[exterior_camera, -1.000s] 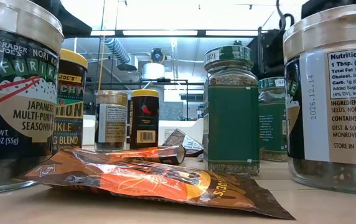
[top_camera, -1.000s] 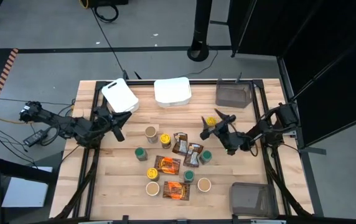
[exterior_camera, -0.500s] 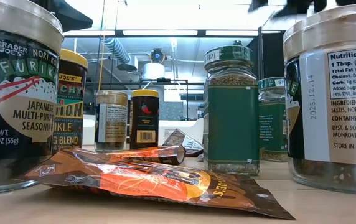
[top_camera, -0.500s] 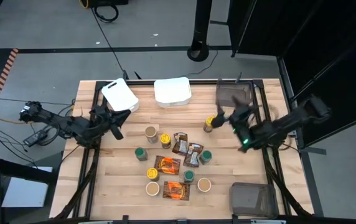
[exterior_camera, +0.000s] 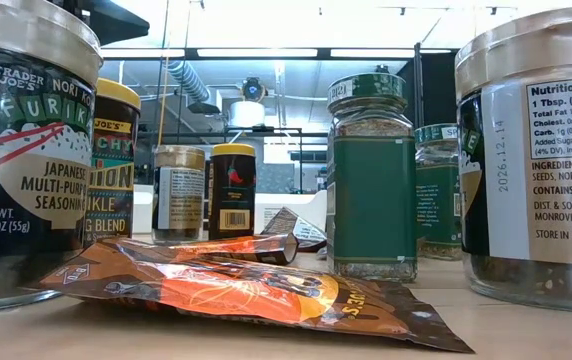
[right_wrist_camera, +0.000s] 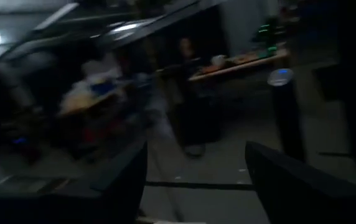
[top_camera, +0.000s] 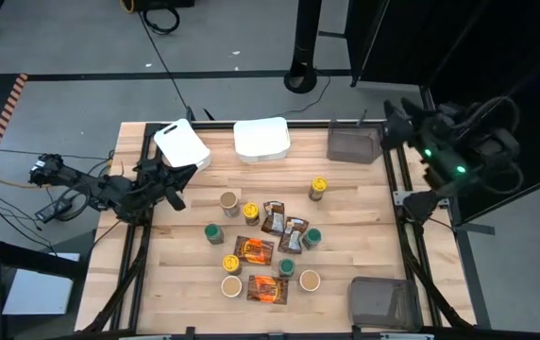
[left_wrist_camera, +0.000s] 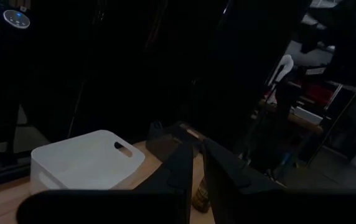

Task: Sort spices by type
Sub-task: Put the right yellow seasoning bottle into the top black bin

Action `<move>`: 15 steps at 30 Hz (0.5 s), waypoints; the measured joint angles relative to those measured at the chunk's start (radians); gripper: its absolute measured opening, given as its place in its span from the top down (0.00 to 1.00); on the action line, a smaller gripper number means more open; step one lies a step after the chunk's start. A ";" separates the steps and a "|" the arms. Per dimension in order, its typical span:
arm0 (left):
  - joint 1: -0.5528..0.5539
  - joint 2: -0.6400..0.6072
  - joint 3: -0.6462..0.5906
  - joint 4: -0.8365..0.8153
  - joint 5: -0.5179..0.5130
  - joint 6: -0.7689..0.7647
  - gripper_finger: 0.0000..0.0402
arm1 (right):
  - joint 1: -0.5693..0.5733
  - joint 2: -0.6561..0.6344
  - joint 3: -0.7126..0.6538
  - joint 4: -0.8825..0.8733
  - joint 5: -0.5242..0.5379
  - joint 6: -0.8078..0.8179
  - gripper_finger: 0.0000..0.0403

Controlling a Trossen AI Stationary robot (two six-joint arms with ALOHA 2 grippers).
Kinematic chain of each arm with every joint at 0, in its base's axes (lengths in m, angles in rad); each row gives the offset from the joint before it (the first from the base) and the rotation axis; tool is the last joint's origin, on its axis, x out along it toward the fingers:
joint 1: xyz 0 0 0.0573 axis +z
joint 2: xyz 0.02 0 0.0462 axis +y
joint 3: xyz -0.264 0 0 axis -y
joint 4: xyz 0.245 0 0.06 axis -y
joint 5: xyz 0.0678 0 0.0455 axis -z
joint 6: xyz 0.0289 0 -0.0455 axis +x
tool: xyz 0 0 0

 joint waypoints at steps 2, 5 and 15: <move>0.000 0.000 0.000 -0.001 0.000 0.001 0.90 | 0.070 0.010 0.046 -0.058 -0.019 0.000 0.33; 0.000 0.000 0.000 -0.002 0.000 0.002 0.90 | 0.185 0.028 0.110 -0.190 -0.086 -0.005 0.36; 0.000 0.000 0.000 -0.002 0.000 0.002 0.90 | 0.371 0.040 0.388 -0.956 -0.632 0.409 0.49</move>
